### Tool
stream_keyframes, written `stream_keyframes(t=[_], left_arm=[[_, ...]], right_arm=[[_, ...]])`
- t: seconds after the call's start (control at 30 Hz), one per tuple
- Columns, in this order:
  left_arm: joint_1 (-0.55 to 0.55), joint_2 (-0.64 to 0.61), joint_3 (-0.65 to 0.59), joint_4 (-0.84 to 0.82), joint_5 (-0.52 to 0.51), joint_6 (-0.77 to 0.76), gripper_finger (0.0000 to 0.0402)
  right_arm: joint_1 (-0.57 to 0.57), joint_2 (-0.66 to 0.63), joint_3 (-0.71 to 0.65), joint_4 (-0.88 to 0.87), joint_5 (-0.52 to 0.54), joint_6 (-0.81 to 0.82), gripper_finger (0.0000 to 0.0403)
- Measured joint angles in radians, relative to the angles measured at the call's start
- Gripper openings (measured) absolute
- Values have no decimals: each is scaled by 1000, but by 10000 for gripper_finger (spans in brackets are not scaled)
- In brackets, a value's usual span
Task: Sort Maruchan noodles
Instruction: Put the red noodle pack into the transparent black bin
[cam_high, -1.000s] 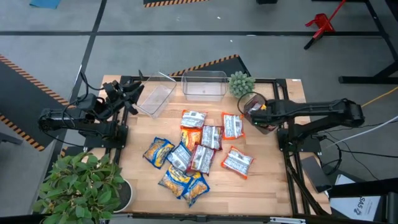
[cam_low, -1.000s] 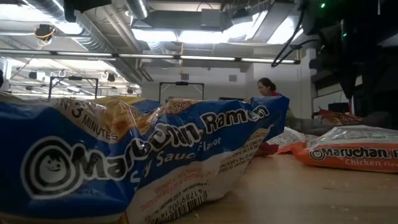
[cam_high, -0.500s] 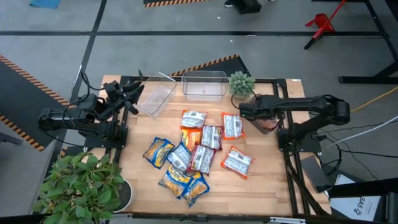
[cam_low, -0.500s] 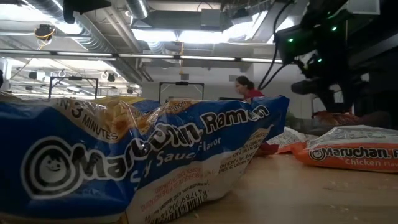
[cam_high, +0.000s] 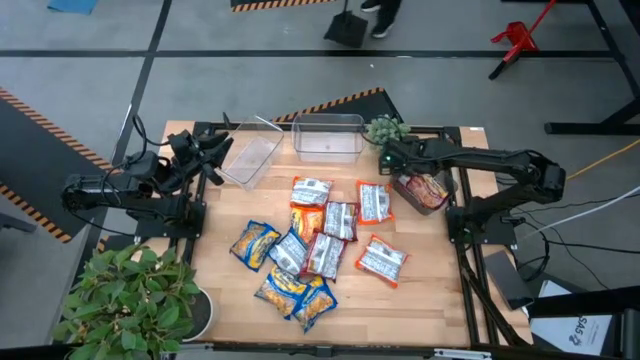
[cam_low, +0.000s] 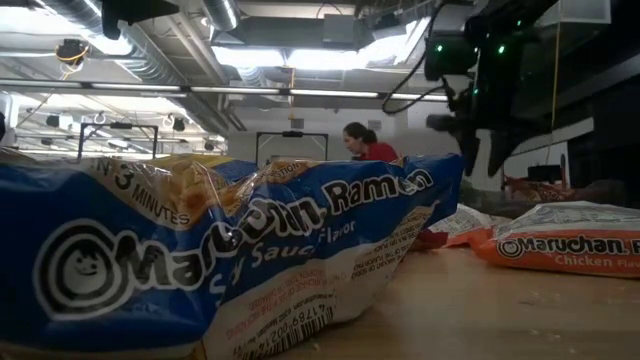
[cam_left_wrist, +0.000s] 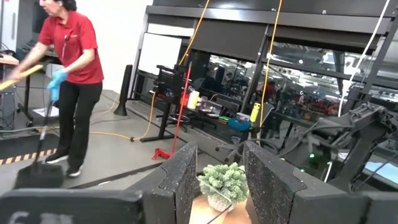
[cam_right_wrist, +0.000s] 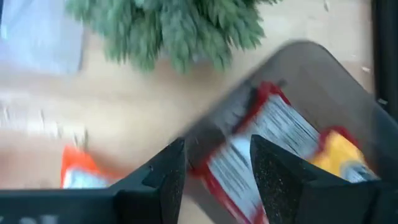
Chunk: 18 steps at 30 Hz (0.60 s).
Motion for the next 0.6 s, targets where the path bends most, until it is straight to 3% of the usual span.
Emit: stream_keyframes(t=[0.2,0.4,0.6], left_arm=[[0,0,0,0,1,0,127],[0,0,0,0,-5,0,127],[0,0,0,-1,-17,1,127]], right_arm=[[89,-15,24,-93,-105,-2,166],[165,33,24,-94,-76,3,170],[168,92,24,-96,-114,4,219]])
